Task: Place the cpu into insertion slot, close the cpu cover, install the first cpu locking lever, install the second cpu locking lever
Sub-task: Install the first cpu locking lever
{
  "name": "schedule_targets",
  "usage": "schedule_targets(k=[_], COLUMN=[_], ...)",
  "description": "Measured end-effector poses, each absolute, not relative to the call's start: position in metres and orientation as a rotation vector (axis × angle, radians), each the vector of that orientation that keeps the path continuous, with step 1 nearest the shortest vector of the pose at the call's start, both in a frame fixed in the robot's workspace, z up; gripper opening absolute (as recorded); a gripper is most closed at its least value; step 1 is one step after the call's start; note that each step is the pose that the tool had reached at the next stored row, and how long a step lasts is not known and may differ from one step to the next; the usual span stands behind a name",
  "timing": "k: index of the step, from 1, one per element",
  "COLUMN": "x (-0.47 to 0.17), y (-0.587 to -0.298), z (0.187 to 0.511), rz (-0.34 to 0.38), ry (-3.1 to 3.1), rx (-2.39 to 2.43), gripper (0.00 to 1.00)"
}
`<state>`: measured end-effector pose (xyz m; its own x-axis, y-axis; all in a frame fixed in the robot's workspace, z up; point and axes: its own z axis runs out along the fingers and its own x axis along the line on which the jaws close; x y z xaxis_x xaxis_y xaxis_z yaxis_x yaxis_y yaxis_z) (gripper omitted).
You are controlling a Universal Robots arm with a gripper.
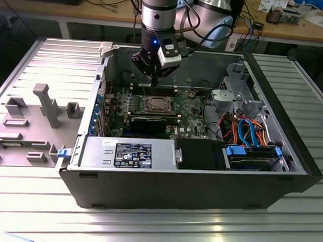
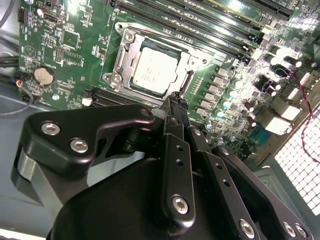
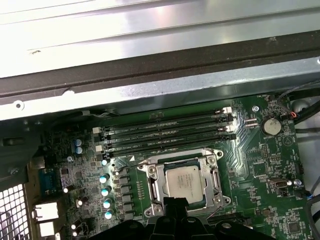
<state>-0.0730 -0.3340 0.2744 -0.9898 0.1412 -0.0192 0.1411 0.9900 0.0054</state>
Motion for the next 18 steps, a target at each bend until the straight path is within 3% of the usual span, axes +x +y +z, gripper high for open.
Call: schedule_targets(k=[18], x=[-0.086], y=[-0.334], z=[0.271], rz=[0.014], ry=[3.122], rx=[-0.014], gripper=[0.11])
